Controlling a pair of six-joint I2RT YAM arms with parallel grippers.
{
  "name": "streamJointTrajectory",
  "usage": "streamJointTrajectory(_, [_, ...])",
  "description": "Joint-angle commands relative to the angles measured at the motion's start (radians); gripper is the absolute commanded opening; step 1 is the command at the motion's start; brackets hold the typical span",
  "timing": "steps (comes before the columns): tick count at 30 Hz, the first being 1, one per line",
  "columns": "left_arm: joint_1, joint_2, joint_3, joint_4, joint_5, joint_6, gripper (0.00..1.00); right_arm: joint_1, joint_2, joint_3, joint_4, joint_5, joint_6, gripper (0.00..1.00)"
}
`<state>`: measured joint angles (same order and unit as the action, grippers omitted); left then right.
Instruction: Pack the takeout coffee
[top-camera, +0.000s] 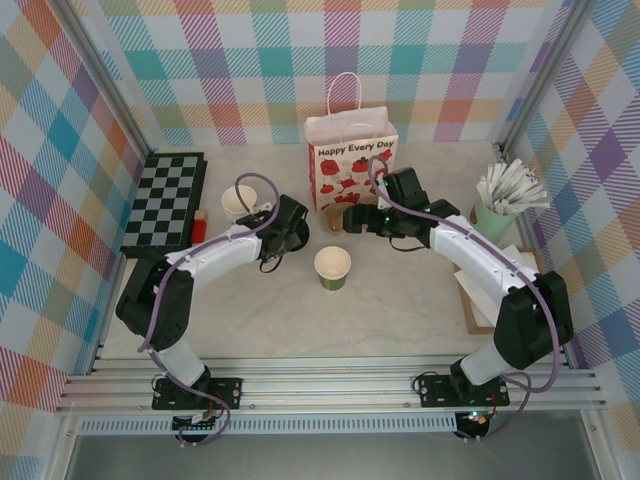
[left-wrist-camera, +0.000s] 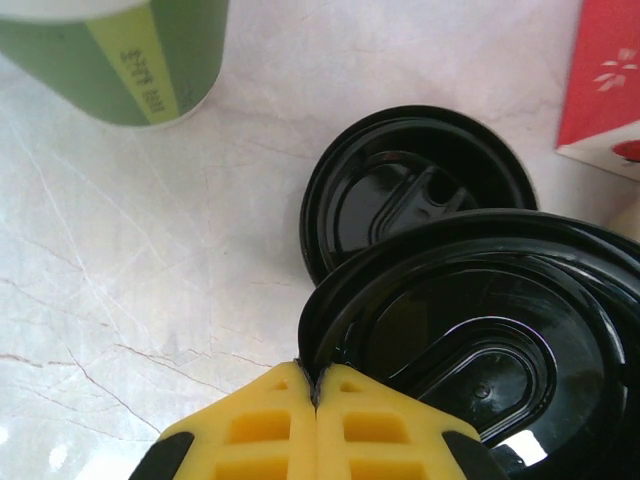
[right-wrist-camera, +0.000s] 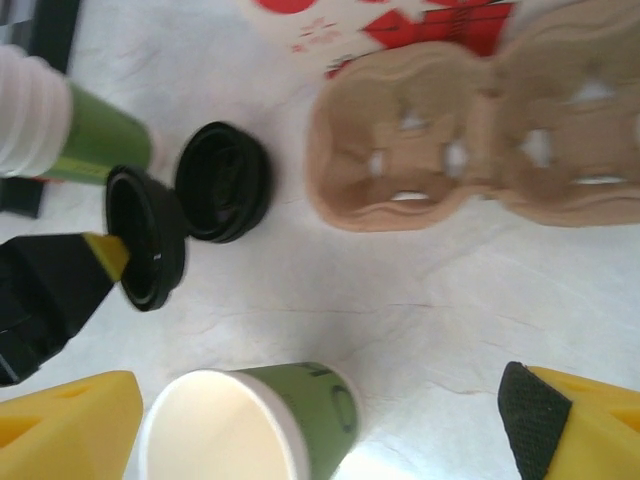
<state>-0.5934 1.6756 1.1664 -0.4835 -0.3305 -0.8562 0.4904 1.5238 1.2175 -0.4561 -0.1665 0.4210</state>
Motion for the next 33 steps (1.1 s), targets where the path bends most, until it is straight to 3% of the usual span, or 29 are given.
streamJointTrajectory(1, [-0.008,-0.082,-0.013,0.018,-0.011,0.121,0.00,0.000,0.033,0.035,0.085,-0.261,-0.049,0.91])
streamJointTrajectory(4, [-0.008,-0.109,-0.002,0.039,0.011,0.186,0.00,0.011,0.063,0.058,0.144,-0.370,-0.062,0.87])
streamJointTrajectory(12, [-0.009,-0.136,0.016,0.098,0.061,0.282,0.00,0.043,0.219,0.173,0.214,-0.388,0.046,0.70])
streamJointTrajectory(18, [-0.011,-0.135,0.028,0.155,0.043,0.498,0.00,0.071,0.323,0.363,-0.024,-0.201,-0.009,0.59])
streamJointTrajectory(27, [-0.011,-0.129,0.056,0.197,0.130,0.636,0.00,0.071,0.386,0.459,-0.117,-0.217,-0.064,0.53])
streamJointTrajectory(33, [-0.010,-0.120,0.073,0.191,0.132,0.641,0.00,0.072,0.394,0.468,-0.129,-0.197,-0.080,0.33])
